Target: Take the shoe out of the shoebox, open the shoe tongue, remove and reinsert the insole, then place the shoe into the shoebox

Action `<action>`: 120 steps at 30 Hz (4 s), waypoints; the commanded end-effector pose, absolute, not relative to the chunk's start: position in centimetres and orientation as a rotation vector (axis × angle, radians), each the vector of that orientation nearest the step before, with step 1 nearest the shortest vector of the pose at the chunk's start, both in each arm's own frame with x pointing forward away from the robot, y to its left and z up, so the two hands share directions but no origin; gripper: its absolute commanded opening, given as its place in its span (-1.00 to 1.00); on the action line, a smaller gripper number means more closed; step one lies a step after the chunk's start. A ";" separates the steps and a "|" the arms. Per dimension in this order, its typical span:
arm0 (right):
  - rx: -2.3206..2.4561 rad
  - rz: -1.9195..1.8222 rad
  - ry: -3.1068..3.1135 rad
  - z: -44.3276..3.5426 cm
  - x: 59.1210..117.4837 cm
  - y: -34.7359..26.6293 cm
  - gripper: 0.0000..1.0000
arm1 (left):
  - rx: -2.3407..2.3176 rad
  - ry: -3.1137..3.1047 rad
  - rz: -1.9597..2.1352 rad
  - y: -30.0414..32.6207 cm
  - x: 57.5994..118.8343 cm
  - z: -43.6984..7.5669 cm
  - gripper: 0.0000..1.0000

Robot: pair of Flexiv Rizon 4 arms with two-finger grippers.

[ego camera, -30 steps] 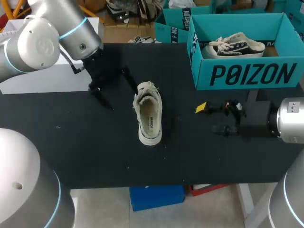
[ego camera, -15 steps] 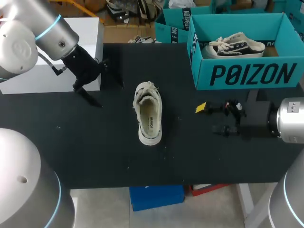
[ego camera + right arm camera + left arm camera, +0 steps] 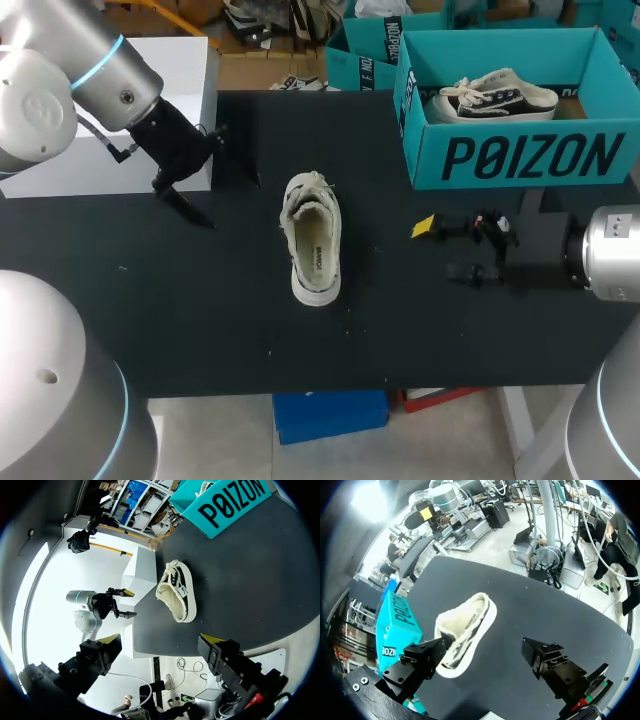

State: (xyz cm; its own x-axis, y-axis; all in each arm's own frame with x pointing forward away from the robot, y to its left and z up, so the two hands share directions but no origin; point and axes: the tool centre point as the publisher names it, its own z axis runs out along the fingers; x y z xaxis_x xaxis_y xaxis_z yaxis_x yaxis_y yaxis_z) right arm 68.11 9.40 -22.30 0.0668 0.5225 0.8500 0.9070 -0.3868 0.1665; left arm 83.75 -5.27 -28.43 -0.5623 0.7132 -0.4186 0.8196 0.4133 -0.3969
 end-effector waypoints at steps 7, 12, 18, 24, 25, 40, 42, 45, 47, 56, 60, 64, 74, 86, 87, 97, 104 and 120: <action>-1.940 -1.257 -1.420 -22.3 68.1 9.4 1.00 | 1.370 2.486 -0.859 -5.7 84.0 -28.7 1.00; -1.940 -1.257 -1.420 -22.3 68.1 9.4 1.00 | 1.256 2.517 -0.905 -7.4 85.6 -29.1 0.55; -1.940 -1.257 -1.420 -22.3 68.1 9.4 1.00 | 1.213 2.585 -0.899 -9.7 87.2 -30.1 0.00; -1.940 -1.257 -1.420 -22.3 68.1 9.4 1.00 | 1.176 2.630 -0.914 -11.6 88.9 -31.3 -1.00; -1.940 -1.257 -1.420 -22.3 68.1 9.4 1.00 | 1.176 2.632 -0.911 -11.8 89.1 -31.5 -1.00; -1.940 -1.257 -1.420 -22.3 68.1 9.4 1.00 | 1.204 2.668 -0.874 -14.3 90.5 -33.1 -1.00; -1.940 -1.257 -1.420 -22.3 68.1 9.4 1.00 | 1.217 2.675 -0.869 -14.4 90.2 -33.4 -1.00; -1.940 -1.257 -1.420 -22.3 68.1 9.4 1.00 | 1.230 2.699 -0.868 -14.3 89.8 -34.4 -1.00; -1.940 -1.257 -1.420 -22.3 68.1 9.4 1.00 | 1.233 2.714 -0.869 -14.3 89.6 -35.2 -1.00; -1.940 -1.257 -1.420 -22.3 68.1 9.4 1.00 | 1.277 2.739 -0.871 -15.3 88.8 -36.8 -1.00; -1.940 -1.257 -1.420 -22.3 68.1 9.4 1.00 | 1.285 2.733 -0.865 -15.0 89.0 -36.1 -1.00; -1.940 -1.257 -1.420 -22.3 68.1 9.4 1.00 | 1.337 2.717 -0.813 -13.6 88.9 -34.6 -0.94; -1.940 -1.257 -1.420 -22.3 68.1 9.4 1.00 | 1.278 2.737 -0.761 -11.1 90.9 -33.7 -1.00; -1.940 -1.257 -1.420 -22.3 68.1 9.4 1.00 | 1.419 2.685 -0.786 -15.9 91.4 -34.8 -1.00; -1.940 -1.257 -1.420 -22.3 68.1 9.4 1.00 | 1.427 2.683 -0.785 -16.1 91.4 -34.8 -1.00; -1.940 -1.257 -1.420 -22.3 68.1 9.4 1.00 | 1.441 2.698 -0.784 -16.2 91.0 -35.4 -1.00; -1.940 -1.257 -1.420 -22.3 68.1 9.4 1.00 | 1.407 2.711 -0.765 -14.2 91.0 -33.8 -1.00; -1.940 -1.257 -1.420 -22.3 68.1 9.4 1.00 | 1.090 2.895 -0.714 -6.2 89.3 -29.6 1.00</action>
